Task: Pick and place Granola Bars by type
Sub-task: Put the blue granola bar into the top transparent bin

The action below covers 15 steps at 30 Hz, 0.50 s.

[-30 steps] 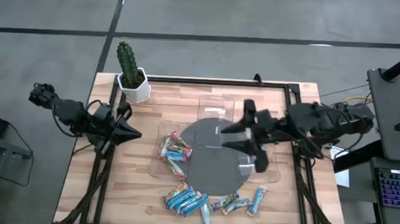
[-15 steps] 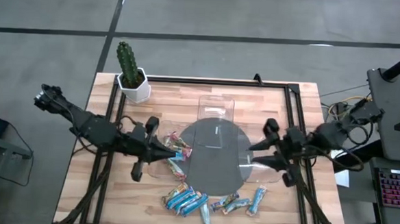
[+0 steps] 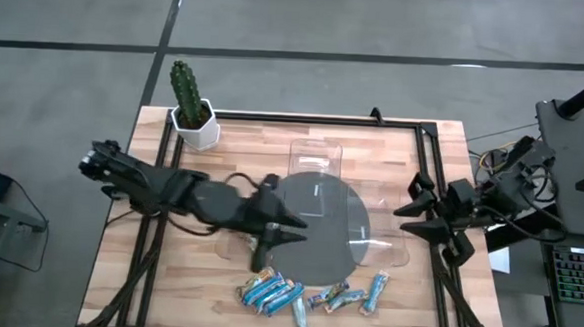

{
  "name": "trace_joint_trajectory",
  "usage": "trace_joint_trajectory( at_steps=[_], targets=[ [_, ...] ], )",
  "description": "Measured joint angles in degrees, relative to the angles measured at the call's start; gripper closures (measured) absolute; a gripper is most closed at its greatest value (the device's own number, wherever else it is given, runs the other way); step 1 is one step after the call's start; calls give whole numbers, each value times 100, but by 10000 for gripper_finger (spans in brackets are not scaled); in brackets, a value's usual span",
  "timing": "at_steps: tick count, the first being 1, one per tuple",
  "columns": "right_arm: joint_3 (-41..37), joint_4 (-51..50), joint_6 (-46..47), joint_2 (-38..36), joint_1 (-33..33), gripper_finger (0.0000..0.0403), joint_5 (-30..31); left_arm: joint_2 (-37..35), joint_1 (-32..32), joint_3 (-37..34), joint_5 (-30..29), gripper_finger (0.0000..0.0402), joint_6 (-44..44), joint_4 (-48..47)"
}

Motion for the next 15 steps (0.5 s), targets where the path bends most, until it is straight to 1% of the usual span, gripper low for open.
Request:
trace_joint_trajectory(
  at_steps=[4, 8, 11, 15],
  targets=[
    [185, -184, -247, -5, 40, 271, 0, 549, 173, 606, 316, 262, -108, -377],
    [476, -847, -245, -69, 40, 272, 0, 1073, 283, 1045, 638, 229, -393, -706],
    [686, -1239, -255, -106, 55, 273, -3, 1471, 332, 1222, 843, 213, -514, -859],
    [924, -1695, -365, -224, 89, 273, -43, 1872, 383, 1381, 1177, 207, -813, -1035]
  ],
)
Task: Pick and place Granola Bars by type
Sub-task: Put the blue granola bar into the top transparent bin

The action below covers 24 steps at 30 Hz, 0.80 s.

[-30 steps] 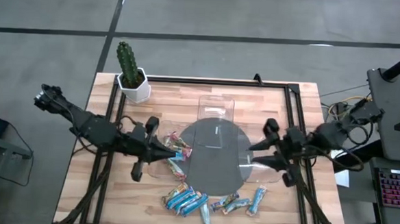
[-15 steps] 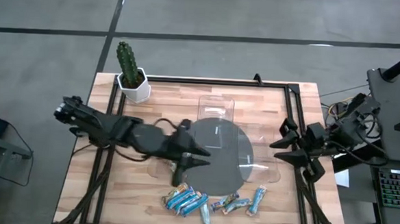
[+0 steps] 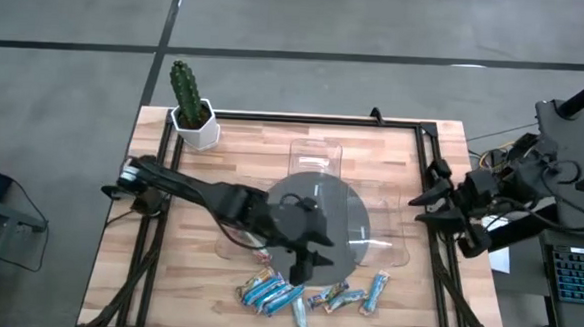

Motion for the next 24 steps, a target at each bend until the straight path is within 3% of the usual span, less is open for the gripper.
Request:
trace_joint_trajectory(
  at_steps=[11, 24],
  targets=[
    [423, -838, -8, -366, -1, 276, -62, 730, 45, -20, 576, 206, -688, -348],
    [327, -1009, -7, -527, -1, 275, -16, 1795, 66, -10, 715, 206, -1639, -359]
  ],
)
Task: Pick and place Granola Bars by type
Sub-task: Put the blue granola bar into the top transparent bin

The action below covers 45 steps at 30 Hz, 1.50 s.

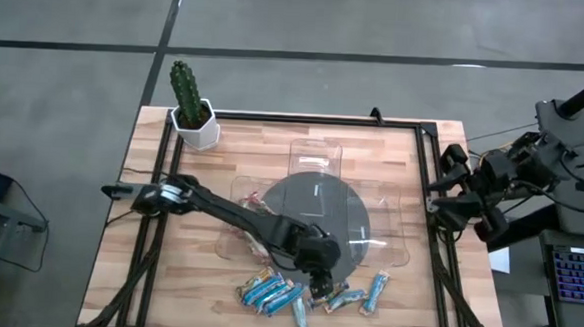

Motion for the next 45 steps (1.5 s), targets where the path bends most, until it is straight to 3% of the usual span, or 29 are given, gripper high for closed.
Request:
trace_joint_trajectory(
  at_steps=[11, 29, 45],
  targets=[
    [-2, -142, 10, 0, -3, 275, 38, 560, -151, 29, 416, 206, -462, 611],
    [-6, -441, 31, -2, -4, 275, 470, 872, -337, -17, 85, 207, -1186, 868],
    [-6, -441, 163, 2, -4, 275, 618, 892, -378, 80, -49, 209, -1143, 1020]
  ],
)
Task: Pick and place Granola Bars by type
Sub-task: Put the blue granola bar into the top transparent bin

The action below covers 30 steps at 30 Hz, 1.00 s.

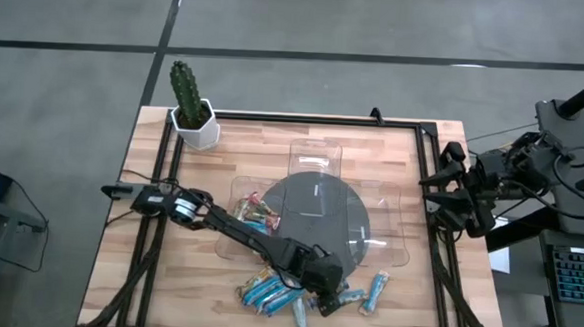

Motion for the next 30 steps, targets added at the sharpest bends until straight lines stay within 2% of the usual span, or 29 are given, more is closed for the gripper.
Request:
trace_joint_trajectory(
  at_steps=[11, 19, 24, 30],
  targets=[
    [-1, 0, -19, 0, 0, 275, 1, -11, -158, 447, 289, 209, 1030, 673],
    [-1, 0, 1, 4, 0, 275, 1, -11, -147, 281, 246, 209, 1141, 618],
    [-1, 0, 1, 4, 0, 275, 1, -12, -214, 276, 409, 209, 1406, 315],
    [0, 2, 1, 4, 0, 275, 0, -261, -333, 386, 720, 209, 2480, -1156]
  ],
)
